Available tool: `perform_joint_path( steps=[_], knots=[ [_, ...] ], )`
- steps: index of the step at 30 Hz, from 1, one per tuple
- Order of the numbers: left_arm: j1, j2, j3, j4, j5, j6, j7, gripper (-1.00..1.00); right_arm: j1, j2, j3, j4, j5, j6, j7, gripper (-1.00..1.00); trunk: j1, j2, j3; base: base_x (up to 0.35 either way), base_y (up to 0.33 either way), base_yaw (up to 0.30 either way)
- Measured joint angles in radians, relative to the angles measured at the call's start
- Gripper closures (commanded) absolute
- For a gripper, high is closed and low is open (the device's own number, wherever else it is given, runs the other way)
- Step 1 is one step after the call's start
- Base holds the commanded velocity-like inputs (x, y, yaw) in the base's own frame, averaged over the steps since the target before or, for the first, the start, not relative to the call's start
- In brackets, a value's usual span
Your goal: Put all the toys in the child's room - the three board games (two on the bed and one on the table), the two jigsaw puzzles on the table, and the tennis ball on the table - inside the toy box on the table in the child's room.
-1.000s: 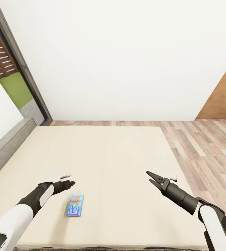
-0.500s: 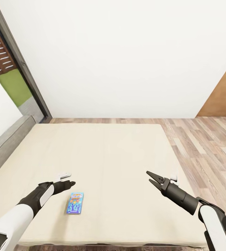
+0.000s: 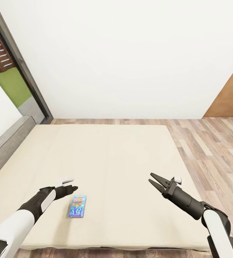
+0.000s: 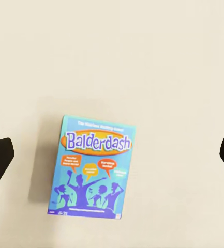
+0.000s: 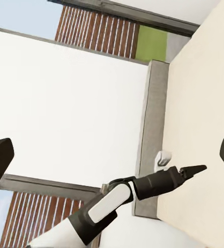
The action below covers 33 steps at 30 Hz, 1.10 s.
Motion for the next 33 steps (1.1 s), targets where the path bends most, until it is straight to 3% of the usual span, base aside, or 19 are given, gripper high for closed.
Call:
perform_joint_path(
  steps=[9,23,33],
  knots=[
    [0.000,0.000,0.000,-0.001,0.000,0.001,-0.001,-1.00,0.001,0.001,0.005,0.000,0.003,-0.008,0.042,-1.00,0.000,0.000,-0.015,0.000,0.000,0.000],
    [0.000,0.000,0.000,-0.001,0.000,0.001,-0.001,-1.00,0.001,0.000,0.000,0.001,0.009,-0.024,0.038,-1.00,0.000,0.000,-0.038,0.000,0.000,0.000],
    [0.000,0.000,0.000,-0.001,0.000,0.001,-0.001,-1.00,0.001,0.000,0.002,0.001,0.012,-0.081,0.043,-1.00,0.000,0.000,-0.051,0.000,0.000,0.000]
  ],
)
